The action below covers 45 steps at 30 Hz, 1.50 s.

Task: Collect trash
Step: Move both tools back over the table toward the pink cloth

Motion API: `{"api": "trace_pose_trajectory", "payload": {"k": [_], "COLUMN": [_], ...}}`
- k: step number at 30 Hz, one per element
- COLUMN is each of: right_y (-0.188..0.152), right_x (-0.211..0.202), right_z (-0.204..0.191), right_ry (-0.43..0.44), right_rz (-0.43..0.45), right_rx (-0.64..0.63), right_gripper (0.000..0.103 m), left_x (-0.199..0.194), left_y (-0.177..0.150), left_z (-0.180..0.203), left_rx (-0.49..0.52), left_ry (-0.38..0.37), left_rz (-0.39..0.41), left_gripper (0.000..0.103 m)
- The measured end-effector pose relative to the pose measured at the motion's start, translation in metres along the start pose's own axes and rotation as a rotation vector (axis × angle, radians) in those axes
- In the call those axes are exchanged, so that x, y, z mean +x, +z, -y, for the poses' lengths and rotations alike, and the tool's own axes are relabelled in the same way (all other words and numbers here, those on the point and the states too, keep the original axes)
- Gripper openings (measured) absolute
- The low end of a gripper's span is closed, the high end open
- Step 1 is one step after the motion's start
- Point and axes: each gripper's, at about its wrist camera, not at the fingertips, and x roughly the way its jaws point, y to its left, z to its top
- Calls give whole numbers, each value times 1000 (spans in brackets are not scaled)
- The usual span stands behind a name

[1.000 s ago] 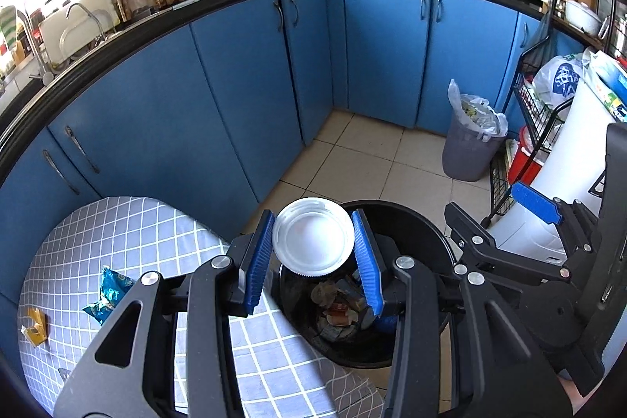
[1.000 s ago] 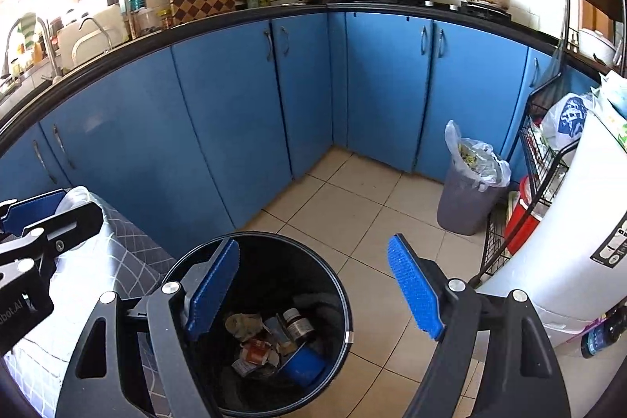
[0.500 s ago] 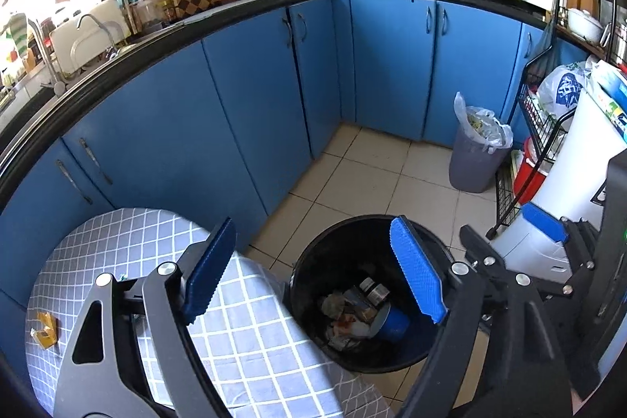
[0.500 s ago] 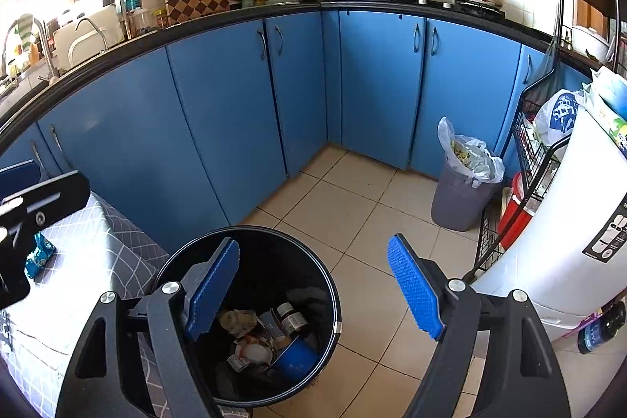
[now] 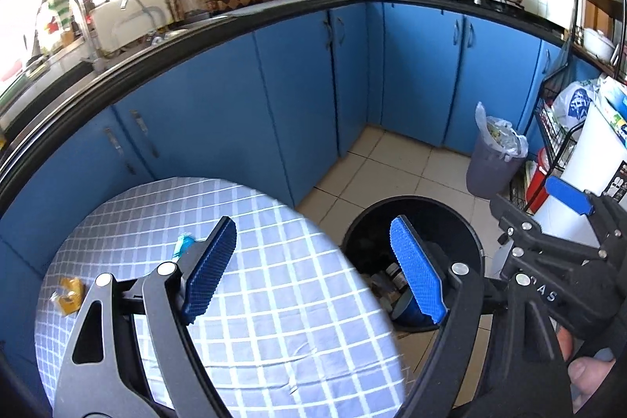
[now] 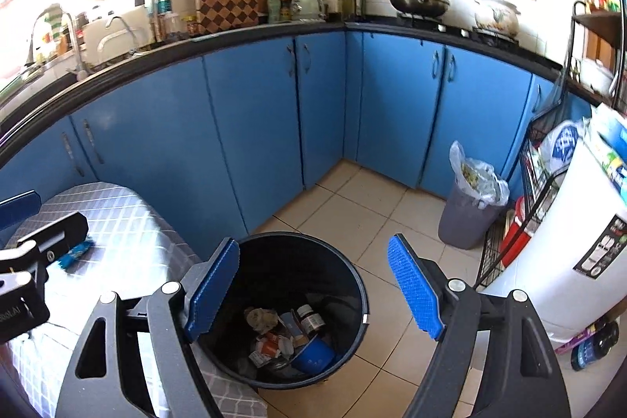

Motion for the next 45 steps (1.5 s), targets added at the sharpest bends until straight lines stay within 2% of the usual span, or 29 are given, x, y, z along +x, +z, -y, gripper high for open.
{"api": "trace_pose_trajectory", "payload": {"k": [11,20,26,31,38,45], "right_y": [3,-12,-30,-50,-77,-103], "right_x": [-59,-92,-99,-90,-74,-62], "right_z": [-90,-185,-247,-283,-309,-327], "right_ry": [68,159,223,265,298,329], "right_rz": [66,83,62,3,-76,-141], "right_rx": [-135,-258,-328,-368,-393,-437], "right_gripper": [76,76,76,76,76,76], "left_x": [-70,-118,-132,-134,-115,-98], "left_y": [-36,-86,-125,-158,-202,-234], "left_z": [-79,-159,-210,-244,-271,-278], "left_rx": [-106,-206,-262,-316,-364,-392], "left_ry": [74,194,266,296,318,282], "left_rz": [71,90,68,30,-72,-153], "left_gripper": [80,81,81,81,81,81]}}
